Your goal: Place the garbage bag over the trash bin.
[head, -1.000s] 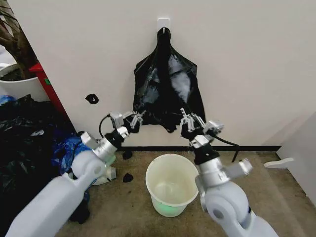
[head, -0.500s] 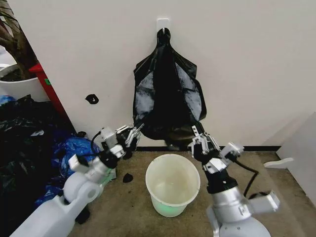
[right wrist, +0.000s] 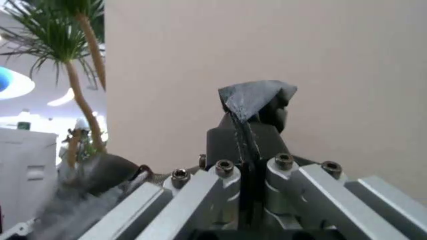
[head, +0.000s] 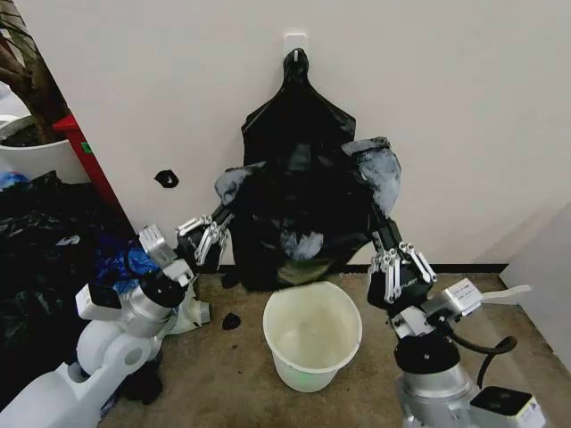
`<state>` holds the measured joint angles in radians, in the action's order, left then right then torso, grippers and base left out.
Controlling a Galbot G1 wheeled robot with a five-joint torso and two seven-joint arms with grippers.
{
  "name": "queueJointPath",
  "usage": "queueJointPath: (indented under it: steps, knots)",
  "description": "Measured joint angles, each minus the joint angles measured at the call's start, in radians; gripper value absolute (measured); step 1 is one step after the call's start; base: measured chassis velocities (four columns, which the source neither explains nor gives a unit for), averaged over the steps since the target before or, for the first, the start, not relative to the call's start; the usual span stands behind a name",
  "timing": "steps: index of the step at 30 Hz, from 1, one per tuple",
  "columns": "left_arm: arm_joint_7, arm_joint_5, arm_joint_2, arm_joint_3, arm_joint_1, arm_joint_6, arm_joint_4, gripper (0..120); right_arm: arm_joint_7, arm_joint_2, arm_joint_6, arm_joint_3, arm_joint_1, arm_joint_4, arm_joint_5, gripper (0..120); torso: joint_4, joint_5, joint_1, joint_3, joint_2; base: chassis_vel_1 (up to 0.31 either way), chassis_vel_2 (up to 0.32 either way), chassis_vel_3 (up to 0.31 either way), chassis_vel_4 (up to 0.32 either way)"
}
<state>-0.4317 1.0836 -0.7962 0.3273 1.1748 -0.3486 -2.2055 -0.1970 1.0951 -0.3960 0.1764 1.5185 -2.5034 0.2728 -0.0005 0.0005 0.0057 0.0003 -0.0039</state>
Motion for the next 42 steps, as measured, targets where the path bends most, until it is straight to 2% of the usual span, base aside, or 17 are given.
queueJointPath:
  steps: [5, 8, 12, 17, 34, 42]
  knots:
    - [0.008, 0.026, -0.008, -0.030, -0.040, 0.035, 0.023, 0, -0.021, 0.010, 0.030, -0.008, -0.021, 0.003, 0.024, 0, -0.0001, -0.0001, 0.000, 0.000, 0.000, 0.000, 0.000, 0.000, 0.000]
    - [0.006, -0.005, -0.030, -0.043, -0.051, 0.037, 0.063, 0, -0.020, 0.013, 0.037, -0.003, -0.054, 0.047, 0.042, 0, 0.0002, -0.0003, 0.000, 0.000, 0.000, 0.000, 0.000, 0.000, 0.000]
    - [0.004, -0.017, -0.039, -0.045, -0.052, 0.037, 0.075, 0, -0.020, 0.013, 0.040, -0.002, -0.064, 0.064, 0.053, 0, 0.0002, -0.0004, 0.000, 0.000, 0.000, 0.000, 0.000, 0.000, 0.000]
    - [-0.012, -0.078, -0.075, -0.052, -0.049, 0.024, 0.120, 0, -0.021, 0.015, 0.048, 0.021, -0.103, 0.156, 0.097, 0, 0.0002, -0.0003, 0.000, 0.000, 0.000, 0.000, 0.000, 0.000, 0.000]
    - [-0.009, -0.138, -0.114, -0.094, -0.084, 0.017, 0.183, 0, -0.063, 0.017, 0.095, 0.040, -0.106, 0.211, 0.084, 0, 0.0001, -0.0002, 0.000, 0.000, 0.000, 0.000, 0.000, 0.000, 0.000]
    - [0.014, -0.138, -0.151, -0.181, -0.049, 0.019, 0.228, 0, -0.115, 0.023, 0.142, 0.069, -0.123, 0.260, 0.081, 0, 0.0002, -0.0003, 0.000, 0.000, 0.000, 0.000, 0.000, 0.000, 0.000]
